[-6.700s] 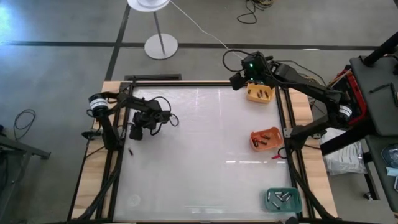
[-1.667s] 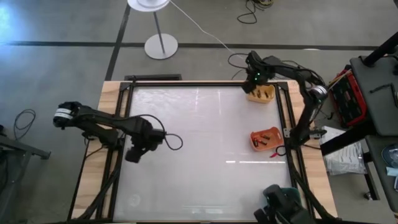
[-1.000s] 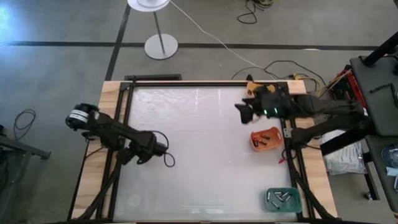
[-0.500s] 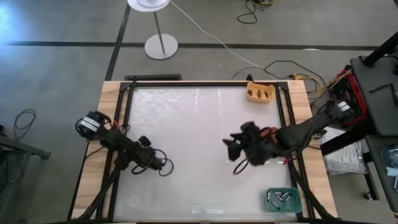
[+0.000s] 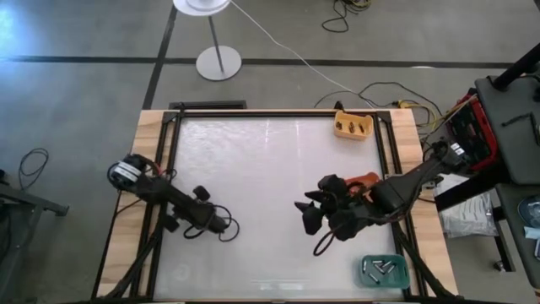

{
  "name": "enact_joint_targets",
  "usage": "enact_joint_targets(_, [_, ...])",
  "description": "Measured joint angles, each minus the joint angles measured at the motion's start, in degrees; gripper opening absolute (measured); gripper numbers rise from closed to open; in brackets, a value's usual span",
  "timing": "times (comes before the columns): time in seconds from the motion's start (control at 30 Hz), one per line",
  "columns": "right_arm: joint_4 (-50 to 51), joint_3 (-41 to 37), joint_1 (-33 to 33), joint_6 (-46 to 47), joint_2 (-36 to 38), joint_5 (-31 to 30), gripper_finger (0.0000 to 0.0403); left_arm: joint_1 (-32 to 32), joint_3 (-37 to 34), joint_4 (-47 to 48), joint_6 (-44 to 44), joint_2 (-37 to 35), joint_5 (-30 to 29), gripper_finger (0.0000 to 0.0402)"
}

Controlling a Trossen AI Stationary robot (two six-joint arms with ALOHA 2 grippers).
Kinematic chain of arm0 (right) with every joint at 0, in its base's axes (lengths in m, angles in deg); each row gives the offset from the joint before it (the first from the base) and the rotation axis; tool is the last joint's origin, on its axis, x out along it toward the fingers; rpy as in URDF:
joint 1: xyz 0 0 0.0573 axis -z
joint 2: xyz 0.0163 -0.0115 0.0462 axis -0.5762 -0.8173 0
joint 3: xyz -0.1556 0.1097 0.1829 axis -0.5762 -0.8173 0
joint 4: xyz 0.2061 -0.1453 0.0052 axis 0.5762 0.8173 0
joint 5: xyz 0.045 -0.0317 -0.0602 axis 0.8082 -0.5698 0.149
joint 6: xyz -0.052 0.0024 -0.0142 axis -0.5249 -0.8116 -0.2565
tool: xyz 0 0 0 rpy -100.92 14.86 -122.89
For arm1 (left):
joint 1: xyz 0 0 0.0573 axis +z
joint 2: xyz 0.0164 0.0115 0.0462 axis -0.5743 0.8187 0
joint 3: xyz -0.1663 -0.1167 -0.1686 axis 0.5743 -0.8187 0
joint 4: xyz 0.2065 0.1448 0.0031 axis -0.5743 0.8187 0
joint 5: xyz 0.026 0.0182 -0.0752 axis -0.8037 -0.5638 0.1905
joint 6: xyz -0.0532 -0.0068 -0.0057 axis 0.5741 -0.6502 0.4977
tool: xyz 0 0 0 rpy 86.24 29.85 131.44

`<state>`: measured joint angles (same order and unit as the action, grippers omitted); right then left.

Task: Sort batteries
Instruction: Put the black-orange battery into the yellow bin

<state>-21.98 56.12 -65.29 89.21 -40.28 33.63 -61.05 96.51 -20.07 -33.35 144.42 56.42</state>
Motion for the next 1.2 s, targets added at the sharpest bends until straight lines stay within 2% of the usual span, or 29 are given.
enact_joint_targets(0.17, [6.5,-1.6,0.4,-0.5,-1.3,7.4,0.0240,4.2,1.6,-5.0,4.1,-7.7,1.3,0.0005])
enact_joint_targets(0.27, [10.4,-4.7,1.0,1.3,-3.6,10.2,0.0246,8.9,2.0,-16.5,8.1,-16.1,3.3,0.0002])
enact_joint_targets(0.33, [9.5,-7.4,1.5,-0.5,-5.2,10.3,0.0248,12.6,1.8,-23.0,10.6,-22.3,6.2,0.0002])
enact_joint_targets(0.4, [5.4,-9.9,2.4,-4.6,-6.0,10.6,0.0248,16.7,1.7,-30.3,13.8,-27.5,9.5,0.0001])
enact_joint_targets(0.5, [-4.6,-13.6,5.3,-13.6,-5.9,15.0,0.0243,23.6,1.7,-40.0,18.7,-33.6,13.0,0.0001])
enact_joint_targets(0.6, [-14.3,-16.2,9.9,-23.7,-4.1,18.2,0.0236,29.9,1.7,-50.1,22.4,-36.4,15.6,0.0001])
enact_joint_targets(0.73, [-22.6,-18.0,18.1,-35.1,0.6,22.9,0.0228,37.0,1.7,-65.5,29.0,-36.3,22.3,0.0000])
enact_joint_targets(0.83, [-25.5,-19.1,25.8,-39.8,4.6,29.2,0.0229,40.9,1.7,-78.5,35.1,-33.9,26.3,0.0000])
enact_joint_targets(0.93, [-27.0,-19.9,33.5,-44.5,7.9,36.4,0.0240,43.2,1.7,-91.2,41.9,-30.0,26.6,0.0000])
enact_joint_targets(1.03, [-29.5,-20.1,40.9,-46.9,9.8,46.1,0.0252,44.5,1.9,-102.9,49.4,-24.8,25.6,0.0000])
enact_joint_targets(1.1, [-30.9,-20.1,45.0,-47.2,10.0,52.7,0.0255,45.1,3.6,-106.6,53.1,-21.1,24.6,0.0000])
enact_joint_targets(1.2, [-31.2,-20.2,50.3,-47.1,9.6,60.7,0.0249,45.6,8.8,-106.5,53.9,-16.0,23.4,0.0000])
